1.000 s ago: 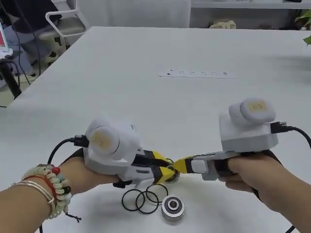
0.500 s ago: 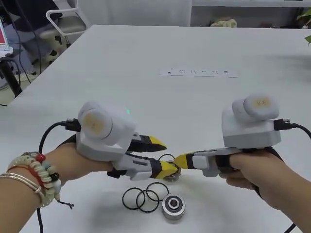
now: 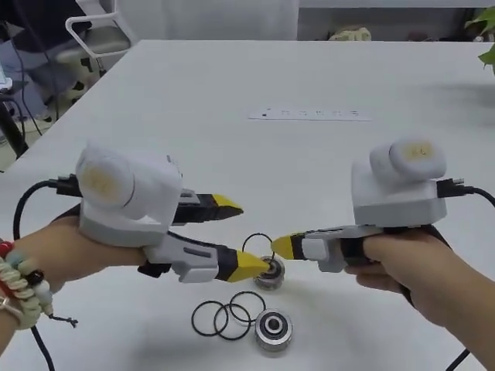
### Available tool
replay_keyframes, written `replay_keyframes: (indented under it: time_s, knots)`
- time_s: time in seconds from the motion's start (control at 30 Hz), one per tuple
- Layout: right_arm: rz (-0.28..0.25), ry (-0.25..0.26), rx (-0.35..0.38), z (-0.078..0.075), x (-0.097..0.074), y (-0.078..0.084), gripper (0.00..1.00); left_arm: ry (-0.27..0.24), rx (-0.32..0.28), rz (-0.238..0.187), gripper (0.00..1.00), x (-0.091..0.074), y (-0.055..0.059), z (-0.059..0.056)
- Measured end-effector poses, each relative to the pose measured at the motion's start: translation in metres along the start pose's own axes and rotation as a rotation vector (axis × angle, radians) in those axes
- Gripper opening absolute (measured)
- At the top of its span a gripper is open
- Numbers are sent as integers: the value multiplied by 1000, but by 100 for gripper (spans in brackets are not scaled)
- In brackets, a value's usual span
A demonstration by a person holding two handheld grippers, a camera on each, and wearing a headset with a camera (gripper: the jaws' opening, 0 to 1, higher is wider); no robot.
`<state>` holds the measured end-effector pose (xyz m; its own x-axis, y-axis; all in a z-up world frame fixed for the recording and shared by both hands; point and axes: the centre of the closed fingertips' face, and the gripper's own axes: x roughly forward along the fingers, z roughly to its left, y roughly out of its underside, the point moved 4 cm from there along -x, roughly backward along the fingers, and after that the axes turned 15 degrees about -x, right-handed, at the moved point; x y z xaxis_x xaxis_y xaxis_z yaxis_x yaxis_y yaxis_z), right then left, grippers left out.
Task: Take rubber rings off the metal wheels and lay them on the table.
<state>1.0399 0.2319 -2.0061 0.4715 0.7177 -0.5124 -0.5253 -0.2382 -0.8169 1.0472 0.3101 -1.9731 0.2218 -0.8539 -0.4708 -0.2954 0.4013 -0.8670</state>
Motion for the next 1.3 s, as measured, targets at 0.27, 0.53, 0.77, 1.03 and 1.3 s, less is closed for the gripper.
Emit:
replay_keyframes:
  time_s: [0.27,0.53,0.77,1.03,1.3]
  knots:
    - [3,-13,-28,9,0,-2,0,19,46,-3,62,-25,-14,-14]
    - [8,-46,-55,15,4,-4,0,-16,19,-57,75,-57,-16,-22]
    - [-2,-71,-66,20,5,-8,0,-64,24,-27,77,-76,-2,-28]
    - [5,-104,-79,29,7,-8,0,-133,-13,-31,78,-94,15,-27]
    - [22,-138,-87,37,13,-4,0,-178,-77,-15,79,-107,42,-28]
